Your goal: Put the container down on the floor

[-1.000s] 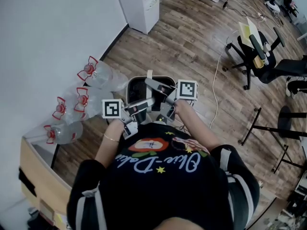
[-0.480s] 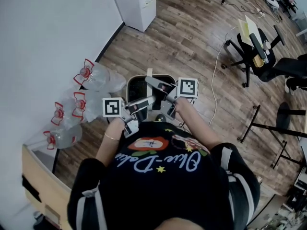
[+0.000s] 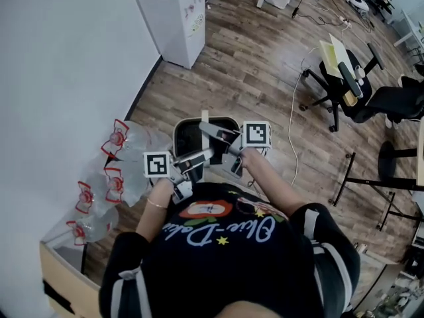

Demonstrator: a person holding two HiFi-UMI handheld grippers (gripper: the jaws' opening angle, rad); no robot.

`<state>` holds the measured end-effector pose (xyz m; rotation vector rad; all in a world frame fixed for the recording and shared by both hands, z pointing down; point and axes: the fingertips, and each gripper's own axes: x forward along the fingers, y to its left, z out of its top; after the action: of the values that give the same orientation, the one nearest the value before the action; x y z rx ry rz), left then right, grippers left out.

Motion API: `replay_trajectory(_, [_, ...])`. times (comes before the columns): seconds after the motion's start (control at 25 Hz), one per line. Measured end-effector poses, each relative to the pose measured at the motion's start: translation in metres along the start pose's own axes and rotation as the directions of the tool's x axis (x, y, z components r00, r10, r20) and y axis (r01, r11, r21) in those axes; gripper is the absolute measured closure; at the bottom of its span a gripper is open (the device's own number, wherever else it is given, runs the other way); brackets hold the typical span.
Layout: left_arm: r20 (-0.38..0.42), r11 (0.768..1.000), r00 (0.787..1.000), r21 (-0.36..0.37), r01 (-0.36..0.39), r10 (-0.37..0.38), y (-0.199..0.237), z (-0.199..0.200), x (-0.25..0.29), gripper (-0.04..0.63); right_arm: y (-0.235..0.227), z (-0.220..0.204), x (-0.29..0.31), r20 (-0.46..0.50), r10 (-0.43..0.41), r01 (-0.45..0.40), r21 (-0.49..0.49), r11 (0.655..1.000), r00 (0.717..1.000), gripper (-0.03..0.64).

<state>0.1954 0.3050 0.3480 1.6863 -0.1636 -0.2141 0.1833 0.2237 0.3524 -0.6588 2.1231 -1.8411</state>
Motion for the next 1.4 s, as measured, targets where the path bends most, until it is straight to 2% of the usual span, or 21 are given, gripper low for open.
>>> replay_trajectory(0.2, [-0.021, 1.0, 1.0, -0.016, -0.019, 0.019, 0.005, 0.043, -0.01, 0.545, 0.0, 0.028, 0.033, 0.016, -0.037, 0.037, 0.002, 0.999, 0.999, 0.551])
replay_trajectory(0.44, [-0.06, 1.0, 0.998, 0.024, -0.012, 0.013, 0.007, 0.086, -0.024, 0.545, 0.005, 0.052, 0.07, 0.044, -0.047, 0.047, 0.009, 0.999, 0.998, 0.551])
replay_trajectory(0.84, [-0.053, 0.999, 0.998, 0.032, -0.013, 0.015, 0.013, 0.132, -0.049, 0.545, 0.009, 0.068, 0.12, 0.032, -0.06, 0.059, 0.023, 0.998, 0.998, 0.551])
replay_trajectory(1.08, [0.007, 1.0, 1.0, 0.013, -0.013, 0.013, 0.016, 0.155, -0.057, 0.545, 0.005, 0.077, 0.146, -0.035, -0.066, 0.066, 0.009, 0.998, 0.997, 0.551])
replay_trajectory(1.24, [0.069, 0.999, 0.997, -0.021, -0.045, 0.047, 0.03, 0.18, -0.062, 0.545, -0.004, 0.089, 0.172, -0.109, -0.064, 0.066, 0.015, 0.998, 0.992, 0.551])
replay_trajectory(1.4, [0.14, 0.997, 0.987, -0.023, -0.08, 0.083, 0.038, 0.208, -0.06, 0.545, -0.012, 0.106, 0.194, -0.189, -0.056, 0.06, 0.017, 0.998, 0.98, 0.551])
